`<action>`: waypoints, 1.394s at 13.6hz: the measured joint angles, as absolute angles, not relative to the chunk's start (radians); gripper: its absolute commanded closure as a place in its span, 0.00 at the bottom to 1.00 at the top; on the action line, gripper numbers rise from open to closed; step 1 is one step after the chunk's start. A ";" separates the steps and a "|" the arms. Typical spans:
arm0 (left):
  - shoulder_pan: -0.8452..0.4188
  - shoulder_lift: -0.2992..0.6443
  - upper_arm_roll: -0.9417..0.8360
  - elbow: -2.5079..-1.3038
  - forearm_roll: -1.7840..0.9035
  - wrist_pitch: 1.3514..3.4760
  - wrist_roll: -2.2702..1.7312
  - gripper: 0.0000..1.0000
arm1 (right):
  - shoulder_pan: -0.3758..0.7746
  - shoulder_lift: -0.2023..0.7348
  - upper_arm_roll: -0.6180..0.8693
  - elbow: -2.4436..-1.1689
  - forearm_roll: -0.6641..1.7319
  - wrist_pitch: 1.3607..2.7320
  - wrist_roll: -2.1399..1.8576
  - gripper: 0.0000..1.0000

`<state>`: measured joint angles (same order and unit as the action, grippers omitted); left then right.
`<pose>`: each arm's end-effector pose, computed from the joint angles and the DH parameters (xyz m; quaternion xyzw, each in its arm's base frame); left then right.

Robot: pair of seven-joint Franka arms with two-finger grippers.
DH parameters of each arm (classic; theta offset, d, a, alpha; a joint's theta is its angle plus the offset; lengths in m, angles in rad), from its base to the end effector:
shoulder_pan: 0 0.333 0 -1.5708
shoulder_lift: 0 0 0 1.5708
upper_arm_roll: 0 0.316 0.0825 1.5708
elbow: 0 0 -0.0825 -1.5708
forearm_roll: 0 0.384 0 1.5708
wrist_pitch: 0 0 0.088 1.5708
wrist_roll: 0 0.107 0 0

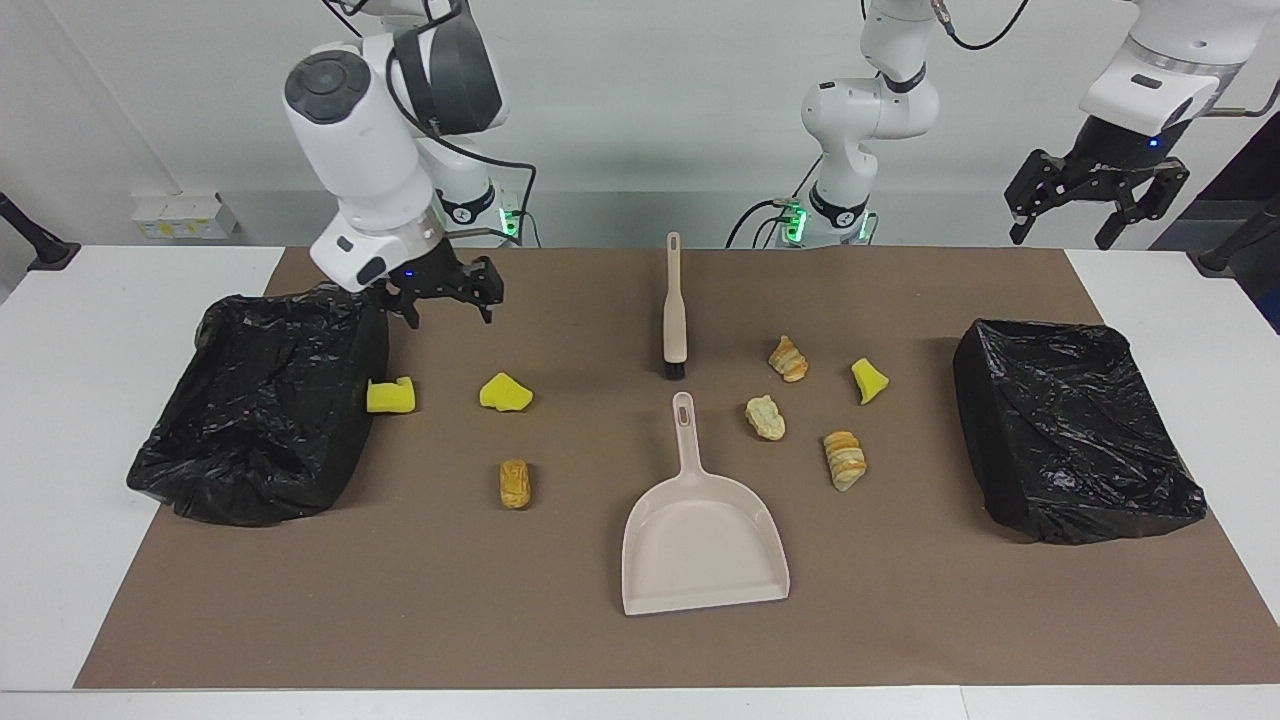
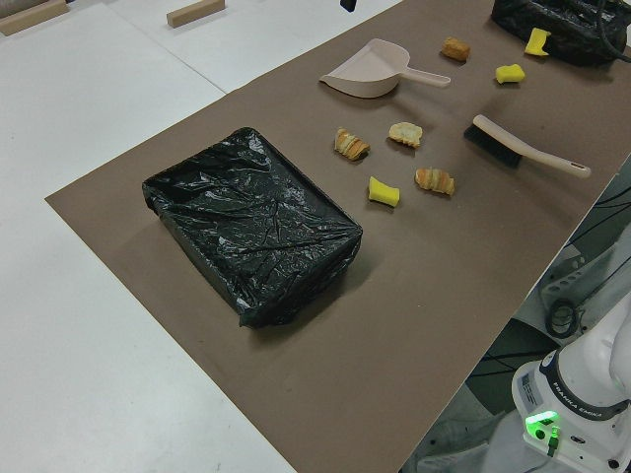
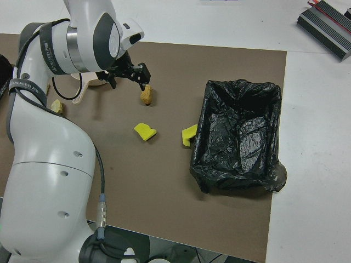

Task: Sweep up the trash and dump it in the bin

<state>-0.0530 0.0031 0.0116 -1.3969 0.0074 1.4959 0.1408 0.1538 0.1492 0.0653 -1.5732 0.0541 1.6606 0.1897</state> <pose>0.5453 -0.0218 0.6972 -0.9947 0.0904 -0.0477 0.0061 0.5868 0.1336 0.5449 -0.9990 -0.0112 0.0365 0.0248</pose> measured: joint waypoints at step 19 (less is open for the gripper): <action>-0.529 -0.416 -0.151 -2.202 -0.020 1.718 -0.308 0.00 | 0.502 0.341 0.070 -1.571 0.058 1.949 0.698 0.00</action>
